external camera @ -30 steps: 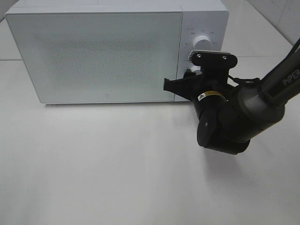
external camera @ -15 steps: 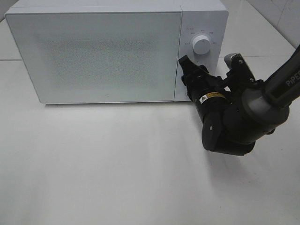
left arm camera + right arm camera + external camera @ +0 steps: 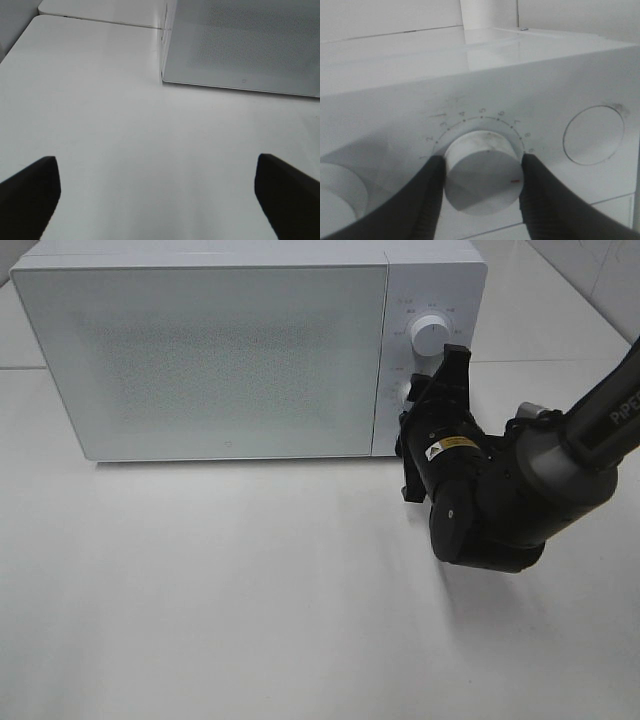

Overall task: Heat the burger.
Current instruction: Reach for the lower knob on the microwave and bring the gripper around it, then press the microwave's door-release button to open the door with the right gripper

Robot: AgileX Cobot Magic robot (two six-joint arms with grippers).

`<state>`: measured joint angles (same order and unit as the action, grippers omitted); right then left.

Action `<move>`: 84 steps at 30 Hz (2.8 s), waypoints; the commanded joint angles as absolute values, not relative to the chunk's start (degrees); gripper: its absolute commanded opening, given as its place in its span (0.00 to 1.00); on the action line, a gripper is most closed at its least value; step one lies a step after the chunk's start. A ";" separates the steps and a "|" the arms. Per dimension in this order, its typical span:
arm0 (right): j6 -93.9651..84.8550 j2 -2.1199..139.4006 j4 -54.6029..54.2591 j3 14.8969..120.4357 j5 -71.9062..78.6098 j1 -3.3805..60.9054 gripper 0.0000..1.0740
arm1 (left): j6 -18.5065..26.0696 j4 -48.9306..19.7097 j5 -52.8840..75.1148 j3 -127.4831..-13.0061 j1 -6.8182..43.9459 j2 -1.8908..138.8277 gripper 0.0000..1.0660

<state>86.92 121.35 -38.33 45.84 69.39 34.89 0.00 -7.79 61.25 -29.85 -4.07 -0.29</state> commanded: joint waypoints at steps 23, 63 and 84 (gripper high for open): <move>87.66 120.72 -30.02 48.36 80.21 35.35 0.02 | 0.00 -7.79 61.19 -29.62 -3.84 -1.20 0.92; 68.01 111.50 -29.34 39.13 62.45 34.21 0.71 | 0.00 -7.85 61.19 -29.62 -3.84 -1.20 0.92; 2.46 92.48 -25.50 37.70 9.91 27.79 0.71 | 0.00 -7.85 61.19 -29.62 -3.84 -1.20 0.92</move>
